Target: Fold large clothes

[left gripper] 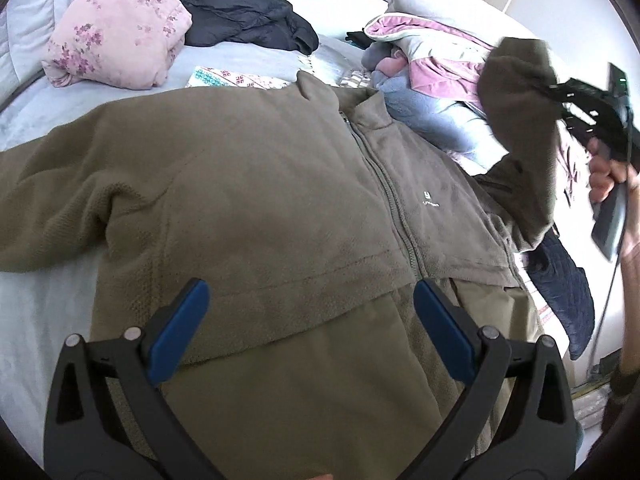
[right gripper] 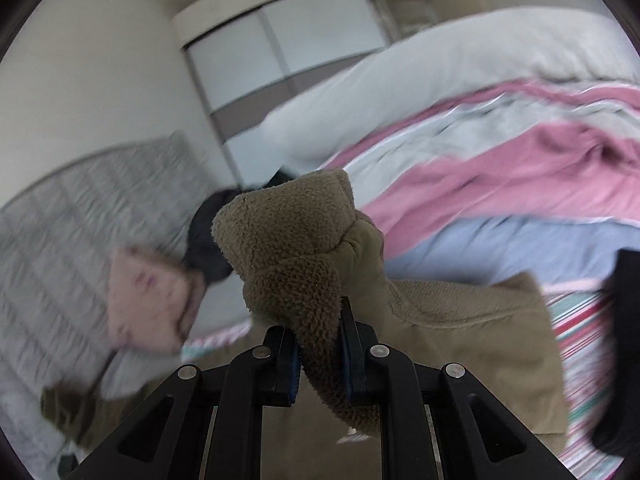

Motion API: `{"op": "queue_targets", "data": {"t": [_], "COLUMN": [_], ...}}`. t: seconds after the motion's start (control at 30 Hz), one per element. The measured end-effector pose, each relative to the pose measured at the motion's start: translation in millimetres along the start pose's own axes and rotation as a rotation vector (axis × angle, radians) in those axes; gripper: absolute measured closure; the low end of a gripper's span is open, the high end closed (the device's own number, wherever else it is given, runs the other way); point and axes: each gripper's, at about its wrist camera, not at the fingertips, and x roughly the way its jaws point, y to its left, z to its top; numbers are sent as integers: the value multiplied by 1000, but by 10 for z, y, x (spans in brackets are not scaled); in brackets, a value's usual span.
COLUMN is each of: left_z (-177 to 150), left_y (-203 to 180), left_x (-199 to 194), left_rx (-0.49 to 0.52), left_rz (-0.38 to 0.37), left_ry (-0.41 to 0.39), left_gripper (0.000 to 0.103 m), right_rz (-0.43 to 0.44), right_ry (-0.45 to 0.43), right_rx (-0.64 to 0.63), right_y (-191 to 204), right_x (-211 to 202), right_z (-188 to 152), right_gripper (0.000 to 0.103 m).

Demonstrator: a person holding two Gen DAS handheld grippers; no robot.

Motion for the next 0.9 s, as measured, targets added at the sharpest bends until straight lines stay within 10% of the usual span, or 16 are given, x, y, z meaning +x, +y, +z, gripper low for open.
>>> {"op": "queue_targets", "data": {"t": [0.2,0.37,0.43,0.5,0.77,0.9], "left_z": [-9,21,53,119,561,682], "left_y": [1,-6,-16,-60,-281,-224], "left_x": [-33,-54,-52,-27,825,1253], "left_rx": [0,-11,-19,-11,-11,-91], "left_rz": [-17,-63,-74,-82,-77,-74], "left_ry": [-9,-12,-4,-9,116,186], "left_gripper": [1,1,1,1,2,43], "right_rz": [95,243,330,360,126,1], "right_ry": [198,398,399,384,215,115], "right_rx": [-2,74,118,138,87,152], "right_y": [312,268,208,120,-482,-1122], "right_x": [624,918,820,693,-66,-207], "right_z": [-717,-1208,-1243,-1217,-928,-919], "right_gripper": [82,40,9,8,8,8]}}
